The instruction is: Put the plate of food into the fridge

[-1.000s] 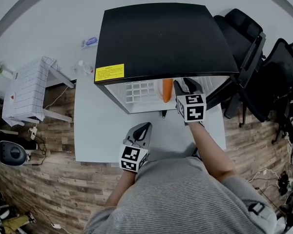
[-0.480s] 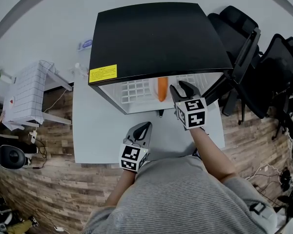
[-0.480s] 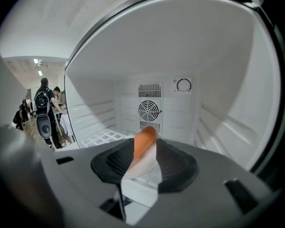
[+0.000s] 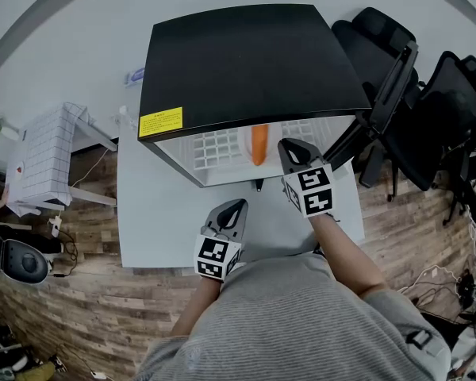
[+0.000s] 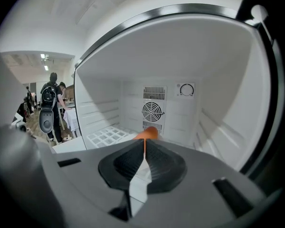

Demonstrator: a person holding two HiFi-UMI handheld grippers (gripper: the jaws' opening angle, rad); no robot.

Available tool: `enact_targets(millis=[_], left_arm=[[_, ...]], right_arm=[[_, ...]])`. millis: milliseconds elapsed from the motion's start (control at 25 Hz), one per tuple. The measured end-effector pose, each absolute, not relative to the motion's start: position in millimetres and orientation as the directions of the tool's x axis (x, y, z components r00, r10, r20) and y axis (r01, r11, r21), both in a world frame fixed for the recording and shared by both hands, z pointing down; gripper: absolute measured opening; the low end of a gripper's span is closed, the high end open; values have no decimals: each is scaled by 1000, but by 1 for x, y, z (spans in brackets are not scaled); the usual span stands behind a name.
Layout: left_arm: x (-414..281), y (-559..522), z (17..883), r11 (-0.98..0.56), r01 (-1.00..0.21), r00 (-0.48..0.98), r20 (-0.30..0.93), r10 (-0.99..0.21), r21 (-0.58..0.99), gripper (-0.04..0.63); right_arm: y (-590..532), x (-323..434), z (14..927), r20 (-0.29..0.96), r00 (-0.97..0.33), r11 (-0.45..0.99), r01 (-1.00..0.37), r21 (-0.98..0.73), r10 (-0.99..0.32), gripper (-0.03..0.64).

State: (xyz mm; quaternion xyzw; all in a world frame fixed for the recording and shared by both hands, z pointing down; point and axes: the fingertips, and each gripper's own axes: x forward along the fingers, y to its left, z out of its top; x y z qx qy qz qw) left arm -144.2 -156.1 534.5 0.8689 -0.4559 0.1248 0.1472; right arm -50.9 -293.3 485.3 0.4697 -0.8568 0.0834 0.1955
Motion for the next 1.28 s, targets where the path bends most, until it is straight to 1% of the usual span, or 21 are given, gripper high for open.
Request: enact_targets(millis=[80, 240, 400, 560, 800, 1000, 1280], left_arm=[[-144, -156, 535, -539, -830, 551, 352, -757, 141, 11], [-144, -157, 534, -536, -833, 547, 340, -765, 136, 11], [-145, -152, 540, -530, -834, 546, 378, -748, 156, 11], [-144, -158, 535, -534, -834, 545, 346, -764, 137, 11], [-139, -160, 535, -542, -830, 550, 352, -758, 131, 11], [-135, -161, 536, -548, -827, 554, 355, -753, 128, 11], [-128, -160, 536, -557, -821, 561, 359, -746, 124, 11]], right_arm=[[-293, -51, 485, 414, -488, 553, -832, 44, -768, 15], [-288, -52, 487, 414, -507, 564, -825, 20, -756, 14], [-278, -52, 490, 407, -535, 579, -815, -19, -740, 14], [-268, -51, 496, 417, -548, 596, -803, -19, -725, 14], [-255, -51, 492, 403, -568, 619, -785, -3, -718, 14], [-245, -50, 491, 394, -590, 633, -773, -25, -705, 14], [-222, -49, 486, 337, -644, 671, -740, -46, -686, 14]])
